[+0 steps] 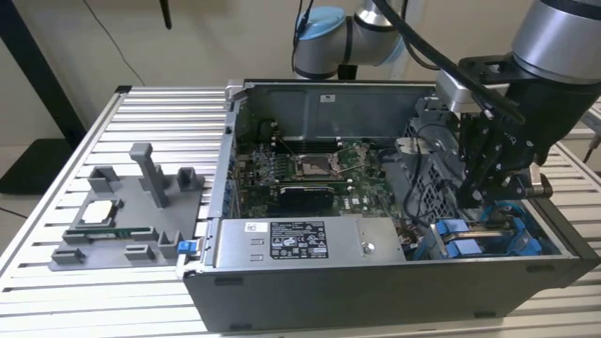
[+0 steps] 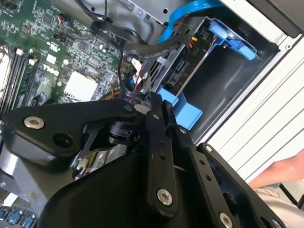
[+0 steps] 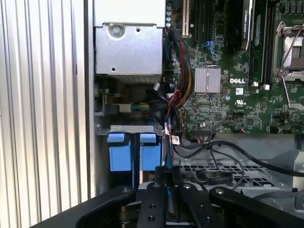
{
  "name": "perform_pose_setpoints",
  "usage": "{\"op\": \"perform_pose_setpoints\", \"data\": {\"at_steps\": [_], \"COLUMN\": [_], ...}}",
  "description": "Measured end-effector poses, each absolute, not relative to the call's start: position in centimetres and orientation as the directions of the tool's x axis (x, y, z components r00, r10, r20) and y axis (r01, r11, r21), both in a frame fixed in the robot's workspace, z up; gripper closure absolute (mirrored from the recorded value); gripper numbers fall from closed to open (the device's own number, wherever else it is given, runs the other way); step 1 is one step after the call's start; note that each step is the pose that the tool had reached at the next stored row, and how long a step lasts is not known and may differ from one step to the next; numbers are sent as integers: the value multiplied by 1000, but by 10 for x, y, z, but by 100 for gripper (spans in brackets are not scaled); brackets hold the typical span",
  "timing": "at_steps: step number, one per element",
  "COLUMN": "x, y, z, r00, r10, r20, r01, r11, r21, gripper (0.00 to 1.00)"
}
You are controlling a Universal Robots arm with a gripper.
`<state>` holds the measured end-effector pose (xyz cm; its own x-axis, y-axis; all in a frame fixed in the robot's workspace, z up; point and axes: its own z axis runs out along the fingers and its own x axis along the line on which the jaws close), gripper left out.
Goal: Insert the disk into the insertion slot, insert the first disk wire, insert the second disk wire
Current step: 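Insert the second disk wire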
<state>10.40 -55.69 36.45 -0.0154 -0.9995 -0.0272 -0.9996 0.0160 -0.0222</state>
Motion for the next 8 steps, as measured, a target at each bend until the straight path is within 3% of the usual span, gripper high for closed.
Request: {"op": "perform_pose_setpoints", "data": {"at_steps": [8], "x": [104], "y": [-557], "z": [352], "r00": [-15], "r10": [-1000], "r20": [-17], "r01": [-1000], "r11": [16], "r21": [-22], "gripper": [100]}}
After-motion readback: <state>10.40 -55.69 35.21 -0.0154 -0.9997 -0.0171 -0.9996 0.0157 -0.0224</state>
